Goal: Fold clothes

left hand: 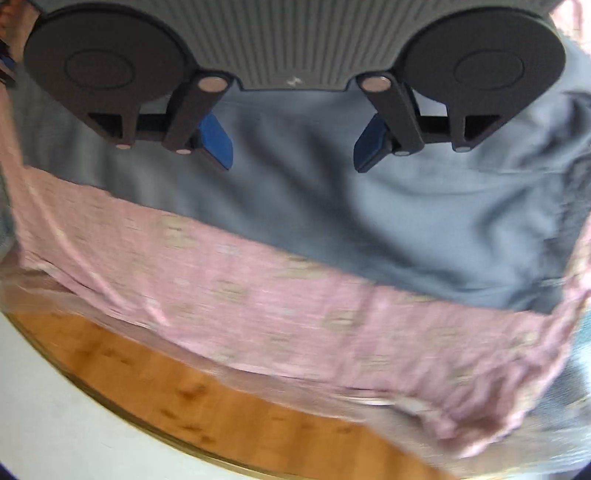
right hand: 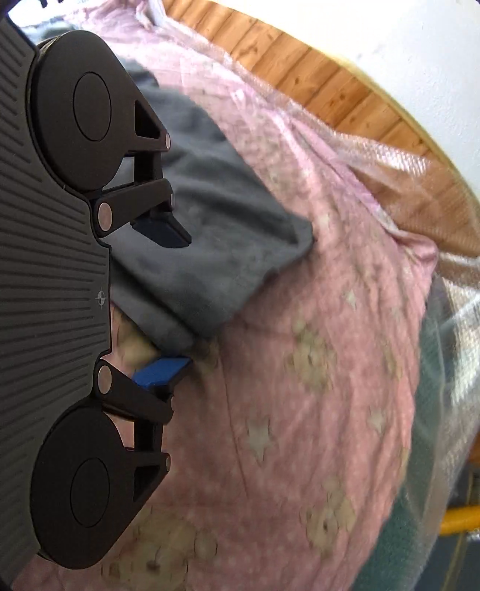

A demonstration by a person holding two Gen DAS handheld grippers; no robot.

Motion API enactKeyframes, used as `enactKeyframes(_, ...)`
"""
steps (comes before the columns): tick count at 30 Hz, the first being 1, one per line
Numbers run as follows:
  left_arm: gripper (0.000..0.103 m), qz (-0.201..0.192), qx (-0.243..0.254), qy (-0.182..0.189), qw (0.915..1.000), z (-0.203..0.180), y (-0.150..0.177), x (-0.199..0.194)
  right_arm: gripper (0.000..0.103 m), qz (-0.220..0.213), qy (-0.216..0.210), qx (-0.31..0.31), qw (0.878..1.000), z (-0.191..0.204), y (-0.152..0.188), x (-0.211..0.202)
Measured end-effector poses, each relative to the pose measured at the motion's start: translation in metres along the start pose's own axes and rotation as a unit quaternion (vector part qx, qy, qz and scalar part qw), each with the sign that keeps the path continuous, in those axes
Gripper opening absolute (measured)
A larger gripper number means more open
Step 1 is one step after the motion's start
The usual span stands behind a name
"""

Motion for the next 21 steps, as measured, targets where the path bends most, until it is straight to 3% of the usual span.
enactKeyframes(1,0.073,0.006,0.013,0.026,0.9996,-0.033,-0.001,0.006,0.014,0.010,-0.007,-0.005,1.000,0.004,0.000,0.006)
enactKeyframes(2,0.074,0.013,0.026,0.052,0.9982,-0.066,0.000,0.011,0.010,0.010,-0.003,-0.023,1.000,0.011,-0.001,0.008)
enactKeyframes(4,0.075,0.025,0.059,0.104,0.9926,-0.131,0.001,0.020,0.008,-0.021,0.030,-0.099,0.994,0.032,-0.002,-0.002)
enactKeyframes(6,0.080,0.030,0.091,0.152,0.9838,-0.198,0.003,0.028,0.006,-0.052,0.053,-0.201,0.977,0.068,-0.001,-0.016)
enactKeyframes(10,0.080,0.016,0.116,0.191,0.9747,-0.272,0.001,0.038,0.005,-0.046,0.014,-0.361,0.931,0.142,0.047,-0.017)
enactKeyframes(15,0.081,0.014,0.077,0.146,0.9862,-0.237,0.012,0.058,0.005,-0.018,-0.049,-0.530,0.847,0.225,0.121,-0.012)
enactKeyframes(16,0.081,0.023,0.068,0.139,0.9877,-0.227,0.018,0.063,0.005,0.000,-0.055,-0.540,0.840,0.226,0.137,-0.004)
enactKeyframes(21,0.081,0.059,0.059,0.142,0.9863,-0.202,0.045,0.084,0.006,0.046,-0.068,-0.538,0.839,0.217,0.161,0.007)
Point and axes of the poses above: each gripper's, at about its wrist camera, not at the fingertips, and x roughly the way its jaws point, z to its left, y to its underside, the point moved 10 cm from there along x, roughly the way its jaws point
